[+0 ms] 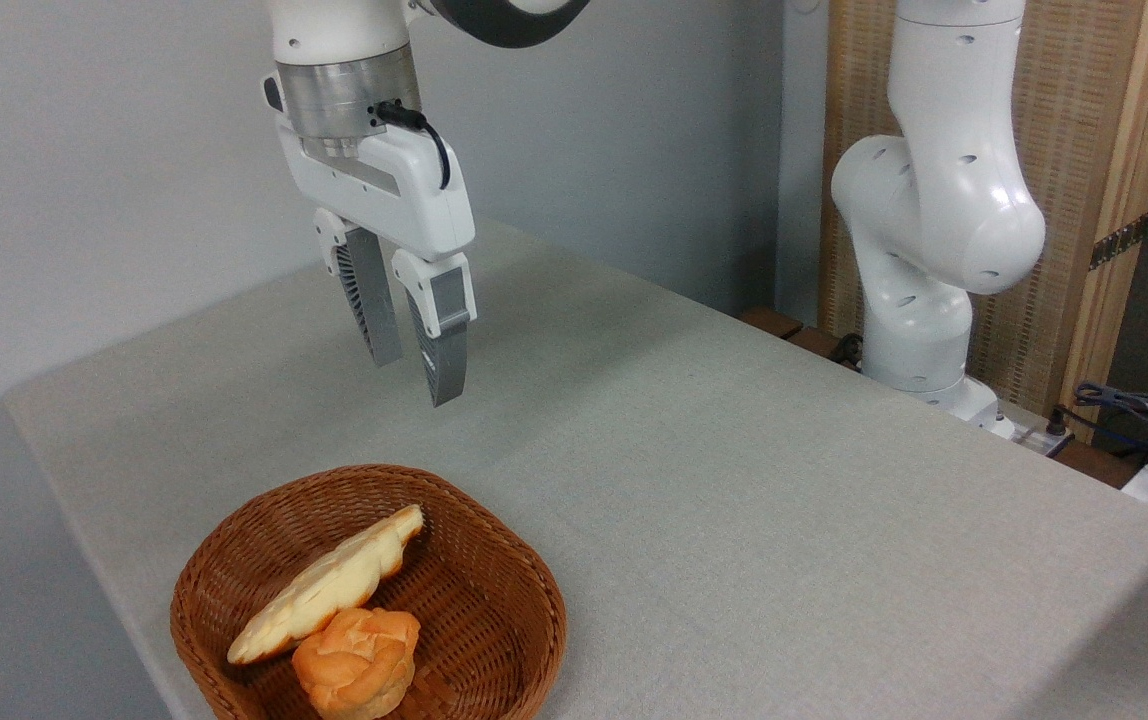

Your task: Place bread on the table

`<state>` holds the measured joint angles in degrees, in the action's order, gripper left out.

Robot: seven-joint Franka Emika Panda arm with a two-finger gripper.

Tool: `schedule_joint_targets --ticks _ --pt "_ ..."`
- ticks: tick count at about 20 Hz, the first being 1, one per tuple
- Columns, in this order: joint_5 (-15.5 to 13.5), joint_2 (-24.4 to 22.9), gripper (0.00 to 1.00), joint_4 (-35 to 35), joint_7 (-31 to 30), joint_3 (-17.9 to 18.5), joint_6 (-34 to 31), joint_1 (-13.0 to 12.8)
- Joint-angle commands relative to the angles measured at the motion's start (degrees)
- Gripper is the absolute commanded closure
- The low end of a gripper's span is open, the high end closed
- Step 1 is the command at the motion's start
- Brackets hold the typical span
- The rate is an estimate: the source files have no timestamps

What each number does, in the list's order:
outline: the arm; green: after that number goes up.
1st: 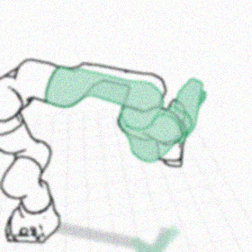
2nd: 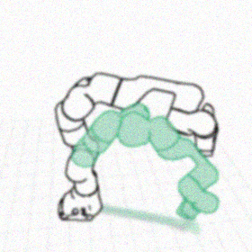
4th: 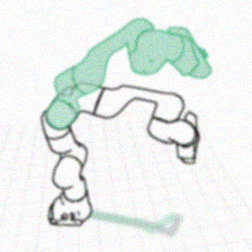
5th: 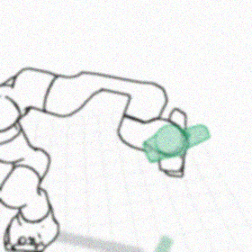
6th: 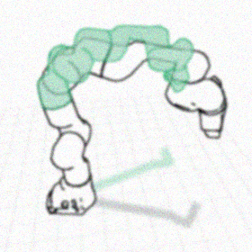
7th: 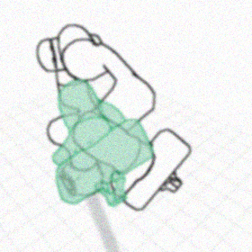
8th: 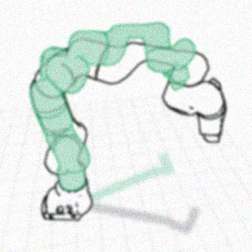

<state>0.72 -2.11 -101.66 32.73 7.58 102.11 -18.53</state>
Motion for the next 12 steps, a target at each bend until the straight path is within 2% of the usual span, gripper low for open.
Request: schedule_joint_targets --ticks 1,4,8,12 --pt "0.07 0.0 0.0 0.23 0.58 0.42 -0.33 -0.2" --pt "0.07 -0.09 0.0 -0.21 0.5 0.6 1.68 -0.02" --pt "-0.02 0.17 0.0 -2.58 0.23 1.64 8.62 0.51" --pt "-0.11 2.63 0.0 -2.93 0.14 2.26 13.36 0.59"
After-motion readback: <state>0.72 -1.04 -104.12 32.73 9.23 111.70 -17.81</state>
